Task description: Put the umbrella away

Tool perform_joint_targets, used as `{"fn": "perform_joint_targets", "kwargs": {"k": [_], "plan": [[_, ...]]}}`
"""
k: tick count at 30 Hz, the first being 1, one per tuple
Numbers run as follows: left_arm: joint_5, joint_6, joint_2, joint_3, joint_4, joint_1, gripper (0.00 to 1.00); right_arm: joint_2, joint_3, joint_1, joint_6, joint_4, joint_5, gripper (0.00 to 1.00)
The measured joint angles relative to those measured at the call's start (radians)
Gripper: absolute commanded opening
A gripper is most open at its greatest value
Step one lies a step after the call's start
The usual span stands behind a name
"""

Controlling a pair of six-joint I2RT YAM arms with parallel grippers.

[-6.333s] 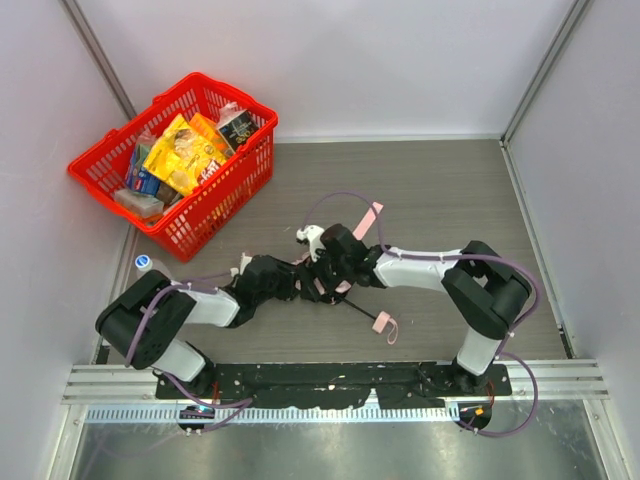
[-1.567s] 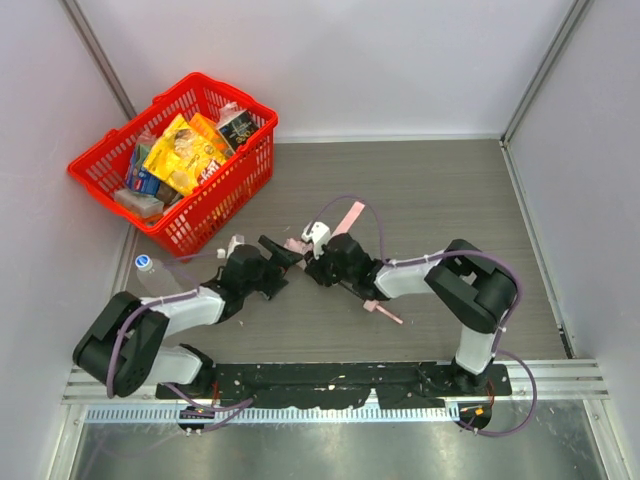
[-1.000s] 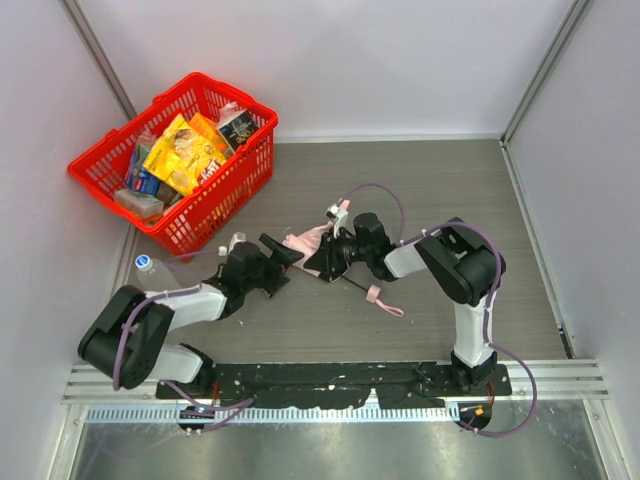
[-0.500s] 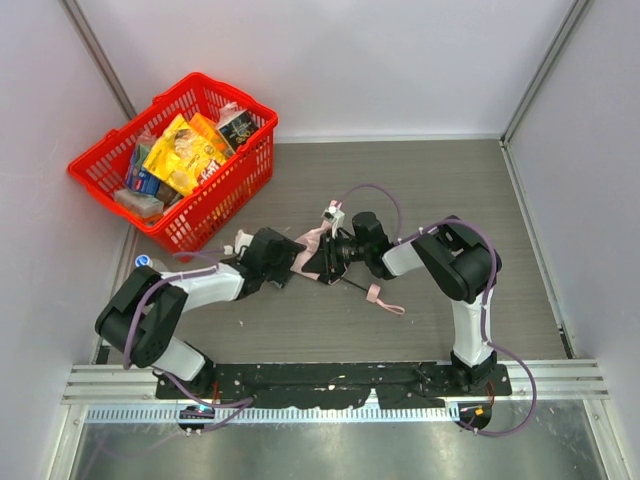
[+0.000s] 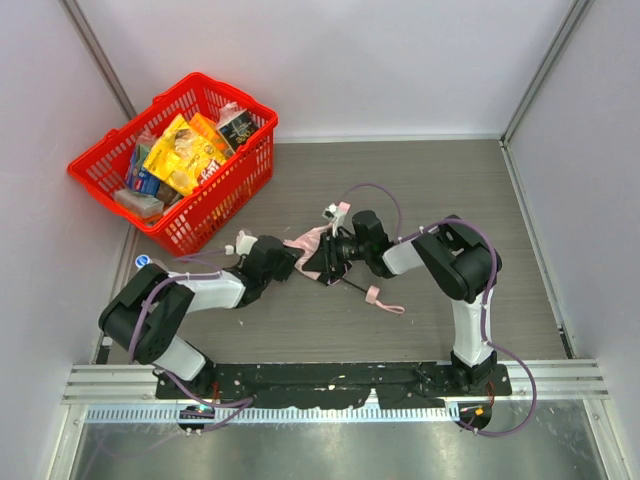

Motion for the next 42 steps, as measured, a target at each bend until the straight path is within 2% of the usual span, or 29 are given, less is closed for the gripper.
{"fn": "perform_joint_targets", "kwargs": {"k": [3,4,5,9,12,13,15,23,28,32,36,42], "plan": [[0.000,0.003,0.011,0.001,0.037,0.000,0.08,-0.001,0.003,-0.004,0.003,-0.005,0.010,0.01],[0.001,0.004,0.013,0.002,0.043,0.001,0.02,-0.002,0.005,-0.004,0.000,-0.010,0.016,0.04],[0.001,0.003,0.014,0.003,0.047,0.001,0.00,-0.005,0.006,-0.004,-0.003,-0.018,0.022,0.12],[0.018,0.021,0.020,0.020,0.021,0.008,0.00,-0.032,0.014,0.003,-0.026,-0.083,0.068,0.36],[0.048,0.027,0.029,0.045,-0.016,0.010,0.00,-0.076,0.013,0.011,-0.045,-0.164,0.123,0.45],[0.059,0.027,0.031,0.052,-0.027,0.010,0.00,-0.091,0.013,0.014,-0.048,-0.192,0.139,0.55],[0.084,0.034,0.033,0.066,-0.054,0.010,0.00,-0.135,0.013,0.020,-0.066,-0.272,0.183,0.60],[0.106,0.068,0.032,0.069,-0.068,0.013,0.00,-0.316,0.056,0.031,-0.170,-0.665,0.335,0.64],[0.125,0.085,0.019,0.066,-0.086,0.018,0.00,-0.466,0.064,0.077,-0.269,-0.789,0.499,0.72],[0.138,0.087,0.018,0.072,-0.103,0.021,0.00,-0.549,0.029,0.253,-0.389,-0.702,0.727,0.74],[0.150,0.088,0.018,0.099,-0.159,0.024,0.00,-0.512,-0.011,0.449,-0.517,-0.565,0.942,0.74],[0.159,0.086,0.018,0.126,-0.220,0.025,0.00,-0.337,-0.015,0.491,-0.626,-0.417,1.122,0.73]]}}
